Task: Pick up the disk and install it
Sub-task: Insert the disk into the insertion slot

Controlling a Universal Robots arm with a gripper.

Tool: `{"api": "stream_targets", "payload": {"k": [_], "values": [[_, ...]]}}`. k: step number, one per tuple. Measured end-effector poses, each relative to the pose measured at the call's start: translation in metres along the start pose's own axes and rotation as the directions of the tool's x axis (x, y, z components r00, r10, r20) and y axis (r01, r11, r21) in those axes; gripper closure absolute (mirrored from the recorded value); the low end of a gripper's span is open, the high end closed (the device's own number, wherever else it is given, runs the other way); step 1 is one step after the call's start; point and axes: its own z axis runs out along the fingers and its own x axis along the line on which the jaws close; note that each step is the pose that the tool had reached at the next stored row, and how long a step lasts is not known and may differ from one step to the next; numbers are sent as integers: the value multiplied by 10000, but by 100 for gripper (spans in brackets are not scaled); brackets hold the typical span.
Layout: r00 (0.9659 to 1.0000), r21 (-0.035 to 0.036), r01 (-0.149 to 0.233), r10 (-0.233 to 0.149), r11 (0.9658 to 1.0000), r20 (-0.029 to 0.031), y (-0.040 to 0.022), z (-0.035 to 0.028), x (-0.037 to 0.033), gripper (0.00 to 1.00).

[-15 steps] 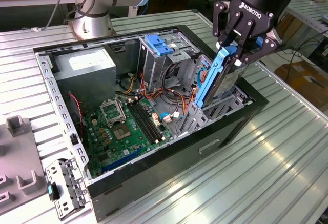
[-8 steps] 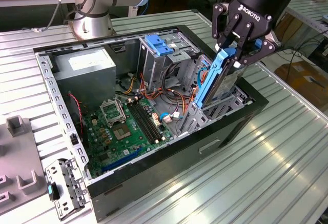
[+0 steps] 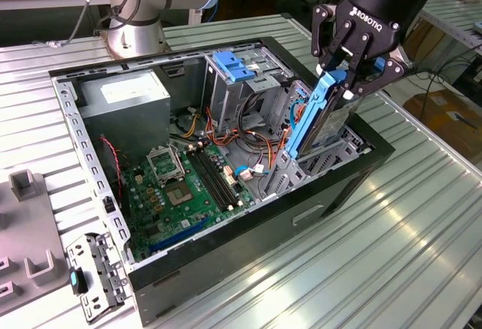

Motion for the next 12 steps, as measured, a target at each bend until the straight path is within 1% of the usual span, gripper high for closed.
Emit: {"api": "stream_targets", "payload": {"k": [1,2,6,7,8,9,12], "values": [[10000,0,0,0,10000,2,0,0,0,56],[10000,1,0,0,10000,4,0,19,-1,49],[10000,1,2,-2,10000,5,-1,92,-4,49],[10000,1,2,-2,10000,3,-1,148,-6,49],[10000,1,2,-2,10000,3,-1,172,-6,49],[10000,1,2,-2,10000,3,-1,190,-7,51],[10000,1,2,-2,10000,4,-2,251,-8,70]]}}
